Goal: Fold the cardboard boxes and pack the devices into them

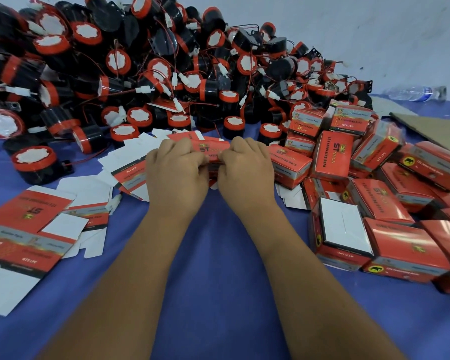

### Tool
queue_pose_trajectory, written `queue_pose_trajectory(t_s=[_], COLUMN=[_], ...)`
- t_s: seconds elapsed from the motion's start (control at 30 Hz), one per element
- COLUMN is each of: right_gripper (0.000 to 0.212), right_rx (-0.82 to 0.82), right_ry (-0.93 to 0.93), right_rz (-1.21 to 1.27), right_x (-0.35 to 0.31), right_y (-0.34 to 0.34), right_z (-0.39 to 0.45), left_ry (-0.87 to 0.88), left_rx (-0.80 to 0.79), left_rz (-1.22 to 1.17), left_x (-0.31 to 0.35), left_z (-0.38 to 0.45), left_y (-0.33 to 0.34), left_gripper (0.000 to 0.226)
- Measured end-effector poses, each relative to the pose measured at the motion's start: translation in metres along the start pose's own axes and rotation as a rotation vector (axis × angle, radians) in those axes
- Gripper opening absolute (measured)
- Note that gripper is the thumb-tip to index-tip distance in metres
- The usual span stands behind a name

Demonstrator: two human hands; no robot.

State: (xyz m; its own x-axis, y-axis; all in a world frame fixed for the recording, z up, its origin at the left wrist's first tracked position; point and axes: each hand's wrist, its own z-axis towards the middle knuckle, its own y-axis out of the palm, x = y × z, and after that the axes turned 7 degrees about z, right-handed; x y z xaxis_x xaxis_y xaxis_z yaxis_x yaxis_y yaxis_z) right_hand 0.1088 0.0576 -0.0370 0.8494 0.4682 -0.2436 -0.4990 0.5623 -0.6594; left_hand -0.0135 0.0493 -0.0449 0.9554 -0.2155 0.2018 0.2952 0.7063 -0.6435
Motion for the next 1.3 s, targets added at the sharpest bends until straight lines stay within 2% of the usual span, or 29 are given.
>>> queue_pose_trajectory(t_s=[0.1, 0.2, 0.27, 0.37, 0.43, 0.5, 0.6, 0.77, 0.87, 0.93, 1.0, 1.07, 1.17, 1.23, 1.3], right_gripper=[0.010, 0.009, 0.011, 0.023, 0.031, 0.042, 0.062, 0.048, 0.047, 0.048, 0.049, 0.052, 0.065, 0.066, 0.061], right_rx=[-0.083, -0.092, -0.140, -0.187, -0.231, -0.282, -0.271, -0.257, -0.025, 0.189, 0.376, 0.481, 0.414, 0.372, 0.396], right_ry=[0.056, 0.123, 0.239, 0.453, 0.506, 0.478, 0.429, 0.415, 0.382, 0.368, 0.431, 0.560, 0.755, 0.730, 0.528], right_rz=[-0.010, 0.051, 0.220, 0.597, 0.763, 0.718, 0.610, 0.584, 0.494, 0.404, 0.326, 0.264, 0.079, -0.019, -0.103], right_x=[-0.005, 0.000, 0.004, 0.010, 0.014, 0.020, 0.026, 0.023, 0.021, 0.025, 0.035, 0.049, 0.063, 0.056, 0.037], right_y=[0.002, 0.005, 0.009, 0.010, 0.008, 0.005, -0.001, -0.007, -0.010, -0.015, -0.022, -0.028, -0.032, -0.032, -0.031], right_z=[0.000, -0.002, -0.003, -0.004, -0.004, -0.003, 0.001, 0.002, 0.004, 0.008, 0.011, 0.012, 0.010, 0.008, 0.007], left_ry=[-0.052, -0.112, -0.167, -0.202, -0.208, -0.214, -0.227, -0.328, -0.404, -0.431, -0.470, -0.509, -0.491, -0.474, -0.441], left_rx=[-0.071, -0.129, -0.141, -0.165, -0.167, -0.133, -0.112, -0.161, -0.076, -0.027, -0.092, -0.218, -0.394, -0.510, -0.535], left_rz=[0.009, -0.051, -0.098, -0.136, -0.221, -0.322, -0.460, -0.554, -0.513, -0.330, -0.150, -0.051, 0.078, 0.138, 0.129], left_x=[0.005, 0.004, 0.005, 0.005, 0.000, -0.006, -0.010, -0.010, -0.014, -0.019, -0.022, -0.022, -0.021, -0.022, -0.023], left_z=[0.000, -0.002, -0.004, -0.005, -0.003, -0.003, -0.004, -0.002, 0.000, 0.003, 0.005, 0.005, 0.002, 0.003, 0.004], left_y=[0.002, 0.003, 0.003, 0.006, 0.006, 0.006, 0.006, 0.006, -0.001, -0.005, -0.008, -0.008, -0.004, -0.001, -0.001], left_gripper=[0.010, 0.011, 0.009, 0.011, 0.010, 0.012, 0.021, 0.030, 0.025, 0.020, 0.024, 0.032, 0.062, 0.084, 0.083])
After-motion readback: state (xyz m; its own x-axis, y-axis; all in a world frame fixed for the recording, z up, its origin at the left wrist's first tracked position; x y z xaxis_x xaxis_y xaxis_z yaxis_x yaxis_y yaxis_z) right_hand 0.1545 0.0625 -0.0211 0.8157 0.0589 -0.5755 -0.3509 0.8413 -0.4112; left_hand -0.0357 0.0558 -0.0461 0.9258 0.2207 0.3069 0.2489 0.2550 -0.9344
